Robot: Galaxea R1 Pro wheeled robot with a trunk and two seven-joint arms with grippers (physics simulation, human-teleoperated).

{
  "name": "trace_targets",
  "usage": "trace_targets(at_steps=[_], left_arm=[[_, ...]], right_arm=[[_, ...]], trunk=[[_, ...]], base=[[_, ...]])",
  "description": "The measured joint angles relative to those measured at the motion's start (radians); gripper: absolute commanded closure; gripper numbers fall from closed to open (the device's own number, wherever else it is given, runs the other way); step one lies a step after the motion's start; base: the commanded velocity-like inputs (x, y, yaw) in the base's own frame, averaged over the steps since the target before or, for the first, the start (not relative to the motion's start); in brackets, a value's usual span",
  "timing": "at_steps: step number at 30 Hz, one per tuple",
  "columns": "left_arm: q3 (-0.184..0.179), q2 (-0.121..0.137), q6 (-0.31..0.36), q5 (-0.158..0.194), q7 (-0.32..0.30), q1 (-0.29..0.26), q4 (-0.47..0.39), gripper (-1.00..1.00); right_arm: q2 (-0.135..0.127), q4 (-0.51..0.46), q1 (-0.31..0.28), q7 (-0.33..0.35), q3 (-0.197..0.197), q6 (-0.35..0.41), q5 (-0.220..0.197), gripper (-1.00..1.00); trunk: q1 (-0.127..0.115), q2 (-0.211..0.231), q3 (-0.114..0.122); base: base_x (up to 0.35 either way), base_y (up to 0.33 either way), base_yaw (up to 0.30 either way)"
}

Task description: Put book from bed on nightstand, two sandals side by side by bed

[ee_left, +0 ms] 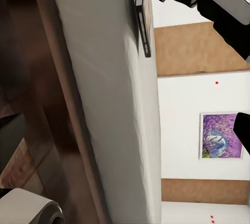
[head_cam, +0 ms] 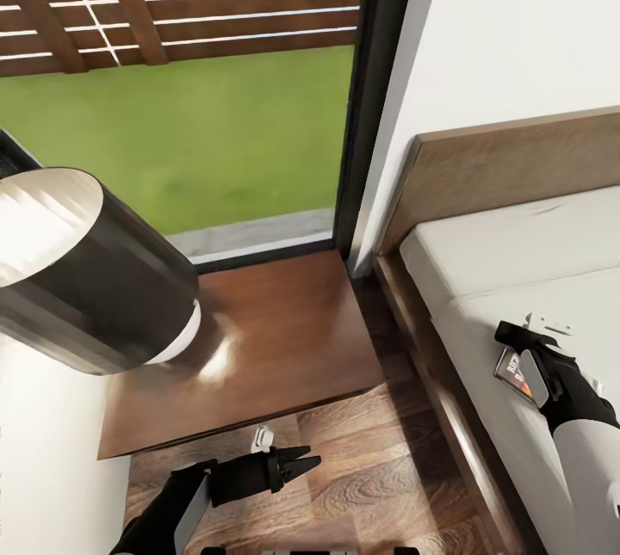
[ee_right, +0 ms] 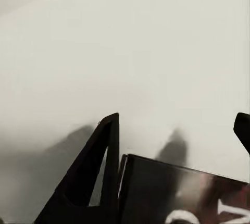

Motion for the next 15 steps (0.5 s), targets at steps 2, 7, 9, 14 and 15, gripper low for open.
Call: trace_targets(at_steps=[2,7,9,14,15], left_arm=[[0.000,0.000,0.000,0.000,0.000,0.000,0.000,-1.00],[0.000,0.000,0.000,-0.001,0.000,0.000,0.000,-1.00],[0.000,0.000,0.003,-0.001,0.000,0.000,0.000,-1.00],[0.000,0.000,0.031,-0.001,0.000,0.000,-0.001,-1.00],[0.000,0.000,0.032,-0.001,0.000,0.000,-0.001,-1.00]], right_arm=[[0.000,0.000,0.000,0.000,0.000,0.000,0.000,-1.00],[0.000,-0.001,0.000,0.000,0.000,0.000,0.000,-1.00],[0.000,-0.001,0.000,0.000,0.000,0.000,0.000,-1.00],[0.000,0.000,0.000,0.000,0.000,0.000,0.000,-1.00],[0.000,-0.001,0.000,0.000,0.000,0.000,0.000,-1.00]], trunk=[[0.000,0.000,0.000],[0.000,0.000,0.000],[0.000,0.000,0.000],[0.000,0.000,0.000],[0.000,0.000,0.000]], base=[[-0.024,0.000,0.000],[-0.006,0.000,0.000],[-0.001,0.000,0.000],[0.000,0.000,0.000],[0.000,0.000,0.000]])
